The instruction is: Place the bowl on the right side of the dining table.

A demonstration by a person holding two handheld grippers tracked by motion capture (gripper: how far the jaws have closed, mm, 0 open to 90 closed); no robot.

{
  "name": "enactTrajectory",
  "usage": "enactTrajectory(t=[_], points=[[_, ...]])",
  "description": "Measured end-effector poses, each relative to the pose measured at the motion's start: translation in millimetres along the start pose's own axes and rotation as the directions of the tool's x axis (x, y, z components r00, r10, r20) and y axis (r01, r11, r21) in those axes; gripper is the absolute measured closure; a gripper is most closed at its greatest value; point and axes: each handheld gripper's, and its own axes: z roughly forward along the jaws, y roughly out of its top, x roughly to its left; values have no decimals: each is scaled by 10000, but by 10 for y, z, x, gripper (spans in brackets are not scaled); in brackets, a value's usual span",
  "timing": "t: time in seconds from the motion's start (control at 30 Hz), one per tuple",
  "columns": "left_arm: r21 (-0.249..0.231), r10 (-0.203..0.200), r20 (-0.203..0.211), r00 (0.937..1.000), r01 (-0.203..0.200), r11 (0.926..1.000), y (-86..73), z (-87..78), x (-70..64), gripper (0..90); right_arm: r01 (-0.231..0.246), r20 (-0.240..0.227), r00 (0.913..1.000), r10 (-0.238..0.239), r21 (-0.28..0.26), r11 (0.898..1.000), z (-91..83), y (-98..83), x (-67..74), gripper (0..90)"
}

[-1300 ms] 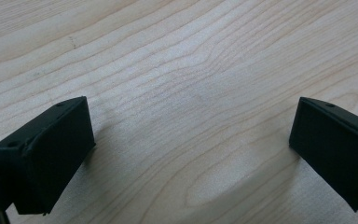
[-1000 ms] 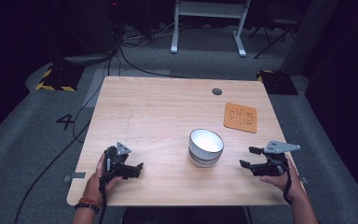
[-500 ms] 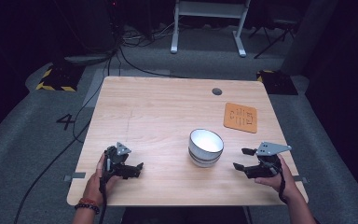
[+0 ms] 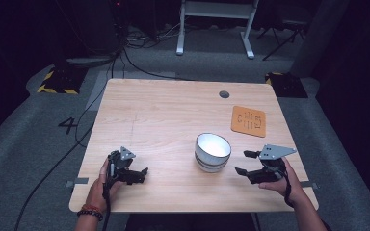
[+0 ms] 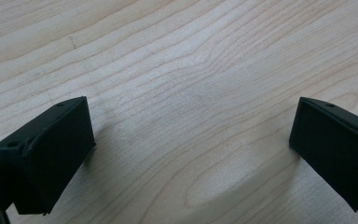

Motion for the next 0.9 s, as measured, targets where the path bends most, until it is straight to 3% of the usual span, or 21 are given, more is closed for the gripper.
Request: enactTrajectory(t=[0.2,0.37,0.57,0.9], points=[[13,-2,24,10000,2,10000,1,-1,1,0,27,-174,9998,-27,-5,10000,33,46,40,262],[7,-4,16,10000,4,10000,0,-1,0,0,334,-170,9993,-333,8,9994,30,125,55,262],[-18,-17,3,10000,17,10000,0,0,-1,0,265,-291,9992,-270,-164,9995,8,208,52,263],[-6,-1,-3,10000,1,10000,0,0,0,0,653,-289,9974,-656,-97,9978,18,339,65,261]])
